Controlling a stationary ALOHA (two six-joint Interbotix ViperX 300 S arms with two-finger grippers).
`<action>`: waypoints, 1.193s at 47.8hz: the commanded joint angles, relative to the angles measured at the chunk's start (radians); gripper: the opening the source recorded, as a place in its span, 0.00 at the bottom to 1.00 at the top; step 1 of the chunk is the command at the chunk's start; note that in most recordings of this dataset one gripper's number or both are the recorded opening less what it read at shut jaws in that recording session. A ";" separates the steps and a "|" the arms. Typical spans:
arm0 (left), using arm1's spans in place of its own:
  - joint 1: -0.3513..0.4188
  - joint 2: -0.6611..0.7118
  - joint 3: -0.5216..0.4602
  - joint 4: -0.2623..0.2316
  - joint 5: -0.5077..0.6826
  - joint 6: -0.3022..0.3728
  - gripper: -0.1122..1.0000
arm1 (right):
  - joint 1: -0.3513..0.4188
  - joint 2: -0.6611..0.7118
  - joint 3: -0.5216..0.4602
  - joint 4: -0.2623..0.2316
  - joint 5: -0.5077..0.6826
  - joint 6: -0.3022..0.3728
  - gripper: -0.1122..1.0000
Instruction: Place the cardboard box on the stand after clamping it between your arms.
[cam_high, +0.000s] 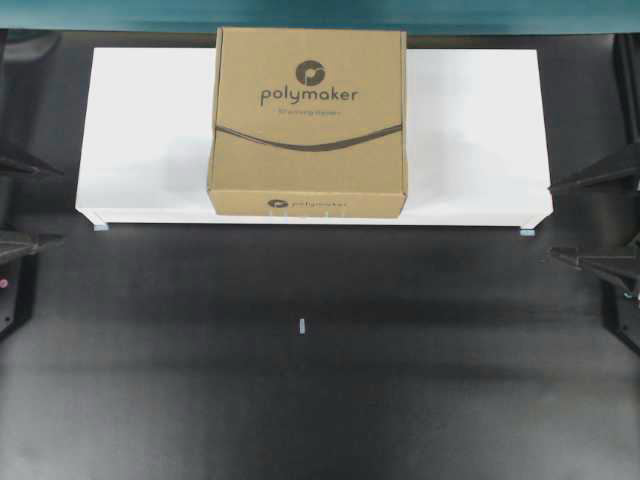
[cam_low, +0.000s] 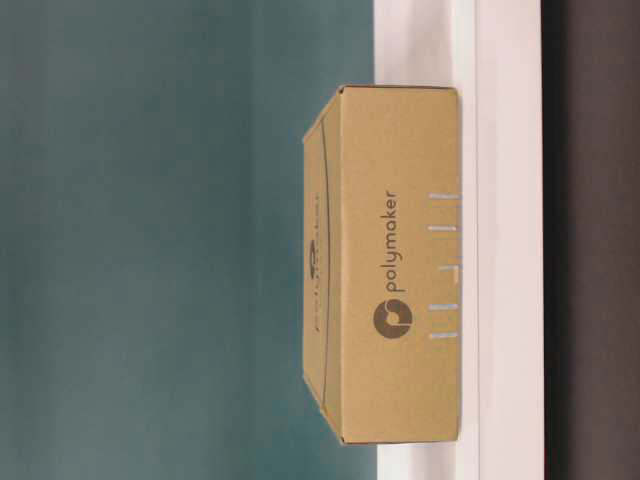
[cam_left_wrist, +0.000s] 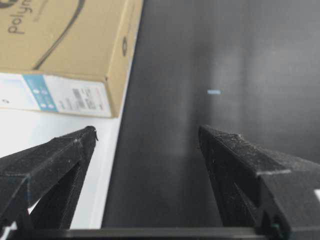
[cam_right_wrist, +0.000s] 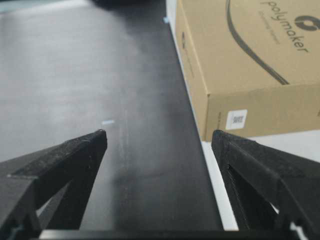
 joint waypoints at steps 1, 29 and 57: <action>-0.003 0.014 -0.009 0.000 -0.011 0.002 0.82 | 0.006 0.005 0.006 0.003 -0.014 0.009 0.83; -0.003 0.014 0.005 0.002 -0.009 -0.003 0.82 | 0.006 0.005 0.041 0.003 -0.041 0.017 0.83; -0.003 0.014 0.017 0.000 -0.011 -0.005 0.82 | 0.006 -0.008 0.061 0.003 -0.064 0.017 0.83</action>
